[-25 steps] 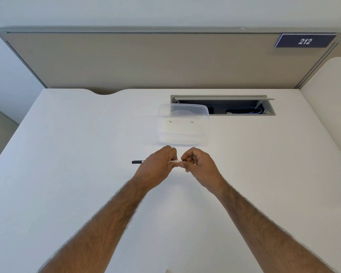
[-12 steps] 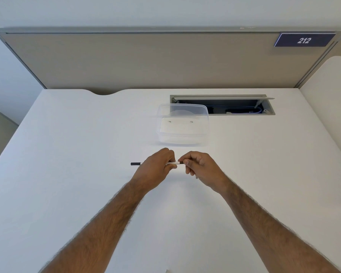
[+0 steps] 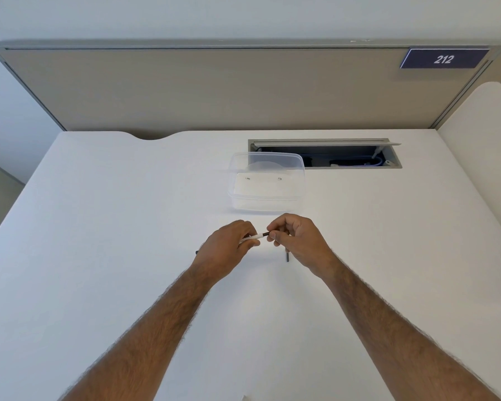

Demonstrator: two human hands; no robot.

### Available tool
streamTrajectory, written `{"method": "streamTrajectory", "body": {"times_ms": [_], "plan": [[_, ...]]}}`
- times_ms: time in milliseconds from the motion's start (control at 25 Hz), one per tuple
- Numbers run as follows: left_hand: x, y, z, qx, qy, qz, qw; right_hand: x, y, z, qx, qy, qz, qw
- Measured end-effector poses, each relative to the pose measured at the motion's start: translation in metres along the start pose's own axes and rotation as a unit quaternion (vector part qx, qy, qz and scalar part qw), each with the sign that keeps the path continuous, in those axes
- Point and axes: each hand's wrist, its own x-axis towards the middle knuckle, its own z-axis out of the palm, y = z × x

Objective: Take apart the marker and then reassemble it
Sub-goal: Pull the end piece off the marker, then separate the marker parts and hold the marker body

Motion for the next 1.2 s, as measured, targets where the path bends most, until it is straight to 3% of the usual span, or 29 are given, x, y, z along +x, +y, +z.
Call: {"method": "streamTrajectory", "body": {"times_ms": [400,720,840,960,1080,1200], "plan": [[-0.001,-0.007,0.006,-0.031,0.006,0.036,0.999,0.004,-0.007,-0.007,-0.048,0.008,-0.020,0.999],[-0.003,-0.009,0.001,-0.020,0.019,0.001,1.000,0.012,-0.004,-0.011,-0.064,0.008,-0.023,0.998],[-0.005,-0.008,0.002,-0.023,0.021,-0.039,0.999,0.011,0.004,-0.001,-0.045,0.039,0.009,0.998],[-0.006,-0.007,0.003,-0.013,0.022,-0.053,0.998,0.011,0.015,0.019,-0.032,0.123,0.034,0.991],[-0.006,-0.009,0.005,-0.006,0.022,-0.063,0.998,0.012,0.029,0.036,-0.169,0.210,0.046,0.962],[-0.004,-0.012,0.006,-0.003,0.023,-0.072,0.997,0.017,0.040,0.048,-0.267,0.221,0.094,0.933]]}}
